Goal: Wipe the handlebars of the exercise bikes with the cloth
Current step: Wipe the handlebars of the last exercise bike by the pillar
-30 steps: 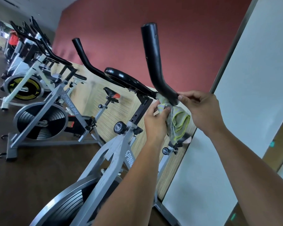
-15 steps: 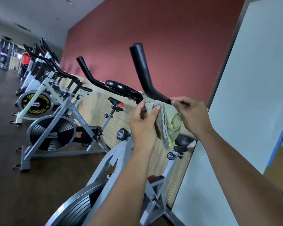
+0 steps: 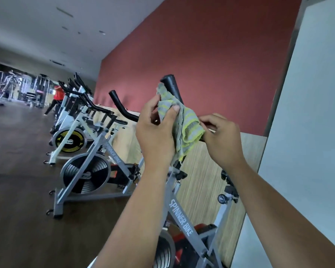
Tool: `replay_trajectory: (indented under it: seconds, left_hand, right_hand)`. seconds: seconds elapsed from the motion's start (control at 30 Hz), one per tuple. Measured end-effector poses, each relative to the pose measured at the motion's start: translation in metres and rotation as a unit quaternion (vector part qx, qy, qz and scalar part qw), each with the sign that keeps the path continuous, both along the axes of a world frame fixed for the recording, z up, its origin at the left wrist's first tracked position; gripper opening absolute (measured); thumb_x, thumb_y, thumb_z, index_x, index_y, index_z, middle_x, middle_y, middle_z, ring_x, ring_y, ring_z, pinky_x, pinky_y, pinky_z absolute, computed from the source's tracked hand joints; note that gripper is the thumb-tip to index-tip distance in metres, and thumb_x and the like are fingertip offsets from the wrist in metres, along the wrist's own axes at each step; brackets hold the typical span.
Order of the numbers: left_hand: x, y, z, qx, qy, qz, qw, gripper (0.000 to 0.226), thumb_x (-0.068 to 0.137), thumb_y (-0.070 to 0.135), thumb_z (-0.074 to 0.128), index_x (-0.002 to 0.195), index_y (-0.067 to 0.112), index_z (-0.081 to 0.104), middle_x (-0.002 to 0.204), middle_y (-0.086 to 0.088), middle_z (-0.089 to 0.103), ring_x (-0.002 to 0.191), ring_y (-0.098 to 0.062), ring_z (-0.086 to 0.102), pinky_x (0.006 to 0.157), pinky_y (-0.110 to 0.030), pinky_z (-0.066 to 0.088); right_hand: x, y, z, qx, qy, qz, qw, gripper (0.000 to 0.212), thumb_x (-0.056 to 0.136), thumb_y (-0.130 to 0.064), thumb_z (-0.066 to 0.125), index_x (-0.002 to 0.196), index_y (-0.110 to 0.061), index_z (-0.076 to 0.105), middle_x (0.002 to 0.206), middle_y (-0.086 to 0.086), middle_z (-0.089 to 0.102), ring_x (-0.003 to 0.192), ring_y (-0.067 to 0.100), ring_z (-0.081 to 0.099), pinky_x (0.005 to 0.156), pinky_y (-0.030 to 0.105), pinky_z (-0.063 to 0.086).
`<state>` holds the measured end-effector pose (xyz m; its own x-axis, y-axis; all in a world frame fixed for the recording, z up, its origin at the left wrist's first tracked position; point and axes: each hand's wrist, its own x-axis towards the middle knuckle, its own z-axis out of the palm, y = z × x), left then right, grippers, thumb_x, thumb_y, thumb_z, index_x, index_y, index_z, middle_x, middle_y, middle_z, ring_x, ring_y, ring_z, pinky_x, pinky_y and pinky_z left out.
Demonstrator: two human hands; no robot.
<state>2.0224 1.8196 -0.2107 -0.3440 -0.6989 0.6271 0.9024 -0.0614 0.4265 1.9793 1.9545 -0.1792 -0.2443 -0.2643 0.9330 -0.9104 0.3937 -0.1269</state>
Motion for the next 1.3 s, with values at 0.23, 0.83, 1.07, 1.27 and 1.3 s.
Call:
replay_trajectory:
  seconds: [0.23,0.83,1.07,1.27,1.3]
  left_hand:
    - [0.001,0.014,-0.027,-0.087,-0.016,0.096,0.992,0.034,0.088,0.012,0.074,0.114,0.032,0.065,0.110,0.012,0.063,0.103,-0.003,0.062,0.088,-0.014,0.046]
    - [0.010,-0.014,-0.018,-0.227,-0.040,0.251,0.940,0.036,0.086,0.005,0.070,0.118,0.022,0.070,0.116,0.010,0.054,0.096,0.001,0.057,0.088,-0.026,0.053]
    - [0.022,-0.035,0.008,-0.347,-0.040,0.395,0.850,0.047,0.091,-0.001,0.058,0.132,0.020,0.065,0.130,-0.011,0.048,0.104,-0.029,0.051,0.083,-0.043,0.052]
    - [0.031,-0.048,0.026,-0.323,-0.076,0.404,0.853,0.047,0.093,0.002,0.057,0.135,0.024,0.062,0.130,-0.010,0.049,0.107,-0.020,0.047,0.089,-0.026,0.037]
    - [0.031,-0.045,0.026,-0.315,-0.079,0.400,0.857,0.046,0.094,0.002,0.057,0.135,0.023,0.062,0.130,-0.009,0.050,0.107,-0.018,0.047,0.090,-0.025,0.035]
  right_hand:
    - [0.000,-0.007,-0.003,-0.048,-0.043,0.051,0.997,0.009,0.092,-0.015,0.070,0.094,-0.018,0.078,0.091,-0.008,0.072,0.088,0.006,0.070,0.086,0.027,0.056]
    - [0.014,-0.007,-0.007,-0.034,-0.066,0.033,0.997,0.012,0.094,-0.015,0.068,0.100,-0.020,0.077,0.096,-0.015,0.068,0.092,0.007,0.070,0.090,0.033,0.058]
    - [0.017,-0.008,-0.007,-0.042,-0.072,0.022,0.996,0.013,0.094,-0.014,0.068,0.101,-0.020,0.077,0.097,-0.012,0.069,0.092,0.004,0.069,0.087,0.019,0.055]
    - [0.017,-0.007,-0.006,-0.037,-0.076,0.019,0.996,0.012,0.094,-0.015,0.068,0.099,-0.022,0.077,0.097,-0.013,0.069,0.093,0.003,0.068,0.090,0.019,0.054]
    - [0.017,-0.007,-0.006,-0.037,-0.078,0.019,0.996,0.012,0.094,-0.015,0.069,0.099,-0.021,0.077,0.098,-0.013,0.069,0.093,0.003,0.068,0.091,0.021,0.054]
